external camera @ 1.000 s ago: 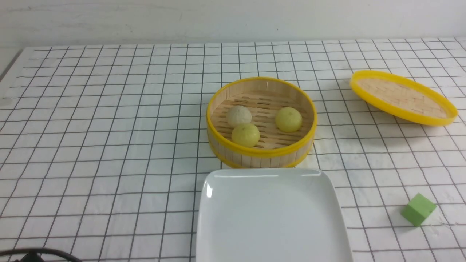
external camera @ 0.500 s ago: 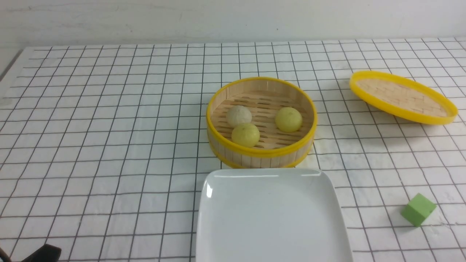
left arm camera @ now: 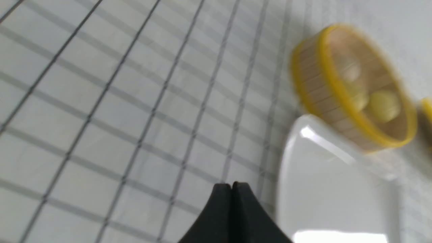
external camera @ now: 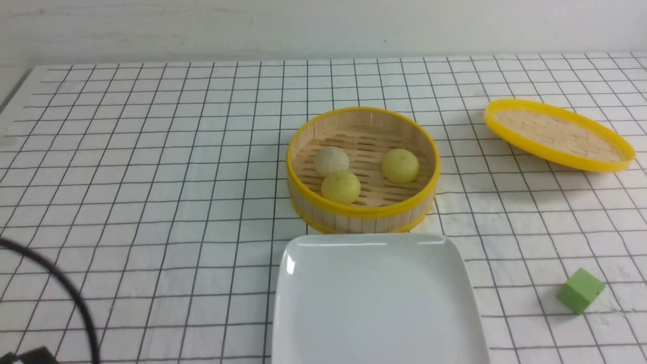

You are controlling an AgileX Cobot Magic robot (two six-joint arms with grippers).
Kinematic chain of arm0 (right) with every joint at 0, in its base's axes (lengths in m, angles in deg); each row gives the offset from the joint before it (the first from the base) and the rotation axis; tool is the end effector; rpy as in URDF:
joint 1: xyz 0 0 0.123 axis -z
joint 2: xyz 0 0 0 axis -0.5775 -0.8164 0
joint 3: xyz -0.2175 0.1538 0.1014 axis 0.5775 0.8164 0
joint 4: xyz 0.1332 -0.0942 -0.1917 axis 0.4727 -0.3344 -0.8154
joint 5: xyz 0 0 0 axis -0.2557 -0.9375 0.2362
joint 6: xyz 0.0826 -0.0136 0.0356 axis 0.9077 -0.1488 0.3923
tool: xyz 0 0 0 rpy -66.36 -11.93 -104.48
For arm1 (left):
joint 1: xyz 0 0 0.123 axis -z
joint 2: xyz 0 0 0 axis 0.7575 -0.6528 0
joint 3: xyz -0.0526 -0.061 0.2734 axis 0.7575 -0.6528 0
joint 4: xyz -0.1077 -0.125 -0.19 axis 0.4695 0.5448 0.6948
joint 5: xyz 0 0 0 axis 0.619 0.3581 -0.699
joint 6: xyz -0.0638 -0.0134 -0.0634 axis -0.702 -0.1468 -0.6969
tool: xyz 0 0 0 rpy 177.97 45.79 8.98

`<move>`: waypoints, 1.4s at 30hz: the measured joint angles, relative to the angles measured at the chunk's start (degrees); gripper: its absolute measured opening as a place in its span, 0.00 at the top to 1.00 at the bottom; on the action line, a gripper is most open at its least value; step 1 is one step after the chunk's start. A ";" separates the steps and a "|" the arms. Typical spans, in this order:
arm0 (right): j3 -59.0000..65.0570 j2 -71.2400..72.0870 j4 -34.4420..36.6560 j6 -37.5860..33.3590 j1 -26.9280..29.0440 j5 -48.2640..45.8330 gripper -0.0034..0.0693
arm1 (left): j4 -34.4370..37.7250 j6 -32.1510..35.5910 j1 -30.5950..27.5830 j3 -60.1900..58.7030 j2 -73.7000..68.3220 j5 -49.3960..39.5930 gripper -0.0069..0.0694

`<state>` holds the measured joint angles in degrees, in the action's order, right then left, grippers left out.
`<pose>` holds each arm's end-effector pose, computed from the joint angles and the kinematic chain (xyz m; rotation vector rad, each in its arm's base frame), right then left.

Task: Put the steamed buns into the plate on the white-black tablecloth.
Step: 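Reach toward a bun in the bamboo steamer with the right gripper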

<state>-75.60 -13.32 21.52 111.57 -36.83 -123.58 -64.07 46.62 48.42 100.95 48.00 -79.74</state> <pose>0.0842 -0.0005 0.2860 0.3975 2.1523 0.1958 0.0516 -0.0148 0.2667 -0.6366 2.2109 -0.5158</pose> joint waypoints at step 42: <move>-67.35 -94.09 9.54 -26.50 -21.66 8.47 0.35 | -1.28 15.31 0.00 4.82 -32.83 -4.96 0.86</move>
<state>-142.95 -107.41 31.06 85.07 -58.49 -115.11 -65.35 61.93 48.42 105.77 15.17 -84.70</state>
